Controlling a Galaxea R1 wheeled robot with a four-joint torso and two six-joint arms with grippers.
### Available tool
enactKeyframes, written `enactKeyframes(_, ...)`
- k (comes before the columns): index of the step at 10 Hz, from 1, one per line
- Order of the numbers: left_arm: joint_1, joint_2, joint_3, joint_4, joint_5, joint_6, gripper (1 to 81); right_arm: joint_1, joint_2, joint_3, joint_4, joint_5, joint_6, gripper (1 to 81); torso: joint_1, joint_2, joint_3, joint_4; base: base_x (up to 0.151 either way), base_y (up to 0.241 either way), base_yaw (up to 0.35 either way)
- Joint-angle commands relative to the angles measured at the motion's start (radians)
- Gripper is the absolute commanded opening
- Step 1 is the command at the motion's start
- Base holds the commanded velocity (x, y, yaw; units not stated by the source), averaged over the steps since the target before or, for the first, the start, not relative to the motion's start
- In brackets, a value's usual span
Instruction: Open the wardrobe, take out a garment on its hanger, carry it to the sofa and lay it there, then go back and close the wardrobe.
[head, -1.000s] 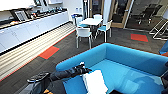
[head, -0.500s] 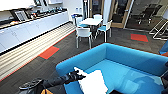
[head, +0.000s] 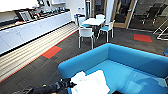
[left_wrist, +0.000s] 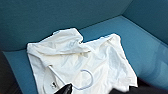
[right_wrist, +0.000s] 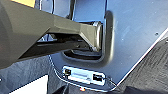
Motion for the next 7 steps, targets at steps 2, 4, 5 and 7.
enactKeyframes(2,-0.014,-0.026,-0.009,0.118,-0.006,0.009,81.1,-0.002,0.007,0.007,-0.008,-0.059,-0.003,81.1,0.0,0.0,0.0,0.007,0.0,0.0,0.0)
enactKeyframes(4,0.147,-0.034,0.018,0.223,-0.009,0.016,81.1,0.001,0.007,0.007,-0.008,-0.06,-0.002,81.1,0.0,0.0,0.0,0.007,0.0,0.0,0.0)
enactKeyframes(5,0.236,-0.044,0.038,0.299,-0.013,0.016,81.1,0.002,0.007,0.007,-0.006,-0.065,-0.002,81.1,0.0,0.0,0.0,0.007,0.0,0.0,0.0)
enactKeyframes(7,0.383,-0.128,0.138,0.449,-0.102,0.016,81.1,0.003,0.007,0.007,-0.002,-0.066,-0.002,81.1,0.0,0.0,0.0,0.007,0.0,0.0,0.0)
